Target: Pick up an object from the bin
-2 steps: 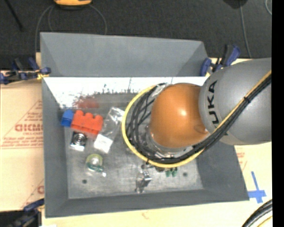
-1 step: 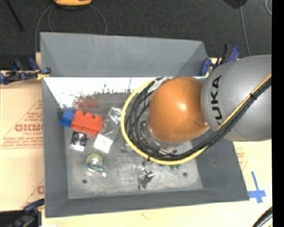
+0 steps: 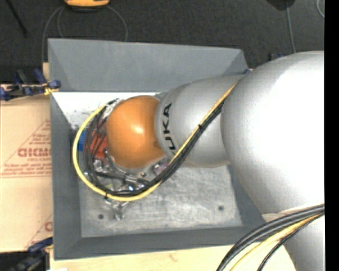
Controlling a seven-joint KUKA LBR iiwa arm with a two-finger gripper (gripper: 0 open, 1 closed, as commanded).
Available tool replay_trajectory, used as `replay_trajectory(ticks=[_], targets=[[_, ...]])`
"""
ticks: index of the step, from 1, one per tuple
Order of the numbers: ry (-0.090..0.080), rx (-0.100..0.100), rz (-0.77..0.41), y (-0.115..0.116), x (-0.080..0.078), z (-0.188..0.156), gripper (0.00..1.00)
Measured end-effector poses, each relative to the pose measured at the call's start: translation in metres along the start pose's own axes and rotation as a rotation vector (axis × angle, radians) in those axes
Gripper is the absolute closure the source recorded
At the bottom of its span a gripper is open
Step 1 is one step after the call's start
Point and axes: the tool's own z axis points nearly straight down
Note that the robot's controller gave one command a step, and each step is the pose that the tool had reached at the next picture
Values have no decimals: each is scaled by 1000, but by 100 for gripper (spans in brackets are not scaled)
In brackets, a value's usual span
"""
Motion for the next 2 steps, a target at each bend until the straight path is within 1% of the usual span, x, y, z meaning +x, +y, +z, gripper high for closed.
replay_trajectory(ticks=[1, 2], targets=[[2, 1, 101, -53, 31, -4, 0], [-3, -2, 77, -9, 3, 1, 0]])
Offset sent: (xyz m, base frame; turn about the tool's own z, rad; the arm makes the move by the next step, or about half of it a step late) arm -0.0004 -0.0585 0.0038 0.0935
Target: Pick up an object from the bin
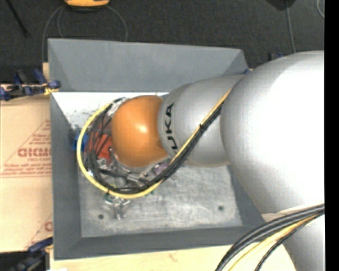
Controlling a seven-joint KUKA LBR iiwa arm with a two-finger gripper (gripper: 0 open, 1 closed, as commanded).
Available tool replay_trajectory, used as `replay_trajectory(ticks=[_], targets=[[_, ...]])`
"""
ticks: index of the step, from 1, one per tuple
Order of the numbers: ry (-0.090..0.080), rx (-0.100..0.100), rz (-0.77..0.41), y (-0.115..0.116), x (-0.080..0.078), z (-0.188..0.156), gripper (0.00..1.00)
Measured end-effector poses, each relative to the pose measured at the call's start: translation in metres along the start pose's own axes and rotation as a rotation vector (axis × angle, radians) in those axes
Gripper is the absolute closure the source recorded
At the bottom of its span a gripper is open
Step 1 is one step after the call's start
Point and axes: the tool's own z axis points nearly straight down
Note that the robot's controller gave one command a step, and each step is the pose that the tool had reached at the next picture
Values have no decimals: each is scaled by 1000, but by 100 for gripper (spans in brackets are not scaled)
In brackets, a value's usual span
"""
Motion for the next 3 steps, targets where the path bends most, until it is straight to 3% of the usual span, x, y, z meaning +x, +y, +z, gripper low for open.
replay_trajectory(ticks=[1, 2, 3], targets=[[-5, 0, 7, -2, -1, -2, 100], [-4, 5, 34, 4, 4, -96, 100], [-2, 6, 41, -4, 4, -136, 100]])
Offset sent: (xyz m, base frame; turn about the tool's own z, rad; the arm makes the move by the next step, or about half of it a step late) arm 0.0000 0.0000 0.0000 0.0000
